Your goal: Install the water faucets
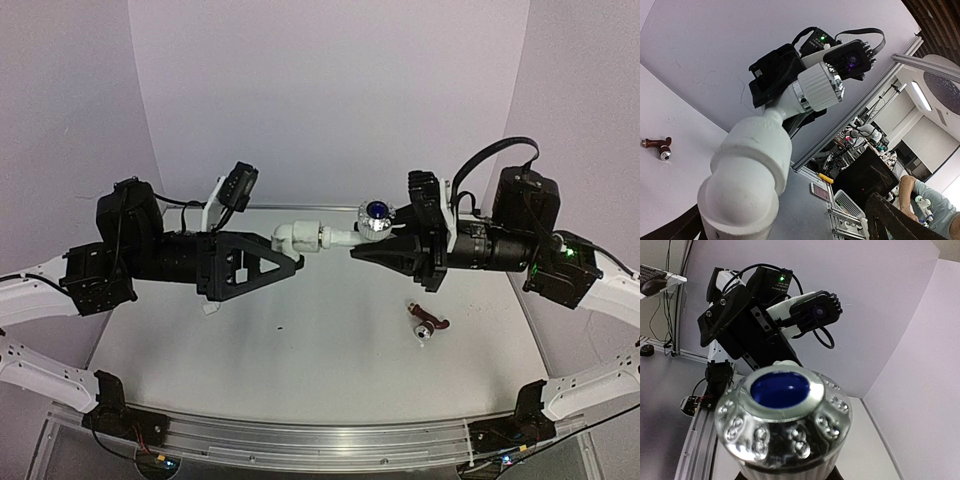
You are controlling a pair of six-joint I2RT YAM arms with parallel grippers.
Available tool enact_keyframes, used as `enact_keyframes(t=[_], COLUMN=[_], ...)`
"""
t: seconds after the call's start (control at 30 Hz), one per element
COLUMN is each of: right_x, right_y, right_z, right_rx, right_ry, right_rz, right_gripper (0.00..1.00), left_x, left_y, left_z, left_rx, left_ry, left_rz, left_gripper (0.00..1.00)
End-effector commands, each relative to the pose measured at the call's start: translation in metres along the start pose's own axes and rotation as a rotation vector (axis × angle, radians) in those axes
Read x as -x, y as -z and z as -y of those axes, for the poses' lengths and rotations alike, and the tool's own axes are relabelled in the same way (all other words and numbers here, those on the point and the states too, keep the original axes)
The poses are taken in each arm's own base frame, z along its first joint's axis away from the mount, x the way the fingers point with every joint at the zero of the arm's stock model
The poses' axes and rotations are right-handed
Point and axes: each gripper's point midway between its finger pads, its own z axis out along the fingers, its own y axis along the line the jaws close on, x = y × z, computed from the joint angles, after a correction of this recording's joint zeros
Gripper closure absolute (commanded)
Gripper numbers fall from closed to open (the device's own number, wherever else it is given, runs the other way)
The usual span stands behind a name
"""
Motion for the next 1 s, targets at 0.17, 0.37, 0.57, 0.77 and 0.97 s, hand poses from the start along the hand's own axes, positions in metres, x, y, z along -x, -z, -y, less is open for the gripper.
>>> enact_keyframes(t=[0.17,0.37,0.57,0.77,0.97], right_x=[0.056,0.048,0.035,0.025,0.021], right_y=[0.016,0.017,0.015,0.014,0.014], right_z=[0.021,0.028,0.029,0.027,0.018], right_rx=[-0.081,-0.136,-0.153,-0.149,-0.104], right_ry=[0.112,0.144,0.154,0.173,0.176], right_rz=[0.128,0.095,0.061,0.037,0.032], right_gripper=[1.00,1.00,1.00,1.00,1.00], left_x=[-0.011,-0.017,-0.017,-0.010,-0.002], left_y=[-0.003,0.002,0.003,0.003,0.003], left_z=[-0.009,0.015,0.031,0.039,0.040], left_rx=[0.034,-0.102,-0.172,-0.196,-0.180], left_ry=[0.051,0.036,0.027,-0.005,-0.031], left_rz=[-0.048,-0.075,-0.109,-0.095,-0.065], left_gripper=[0.00,0.00,0.00,0.00,0.00])
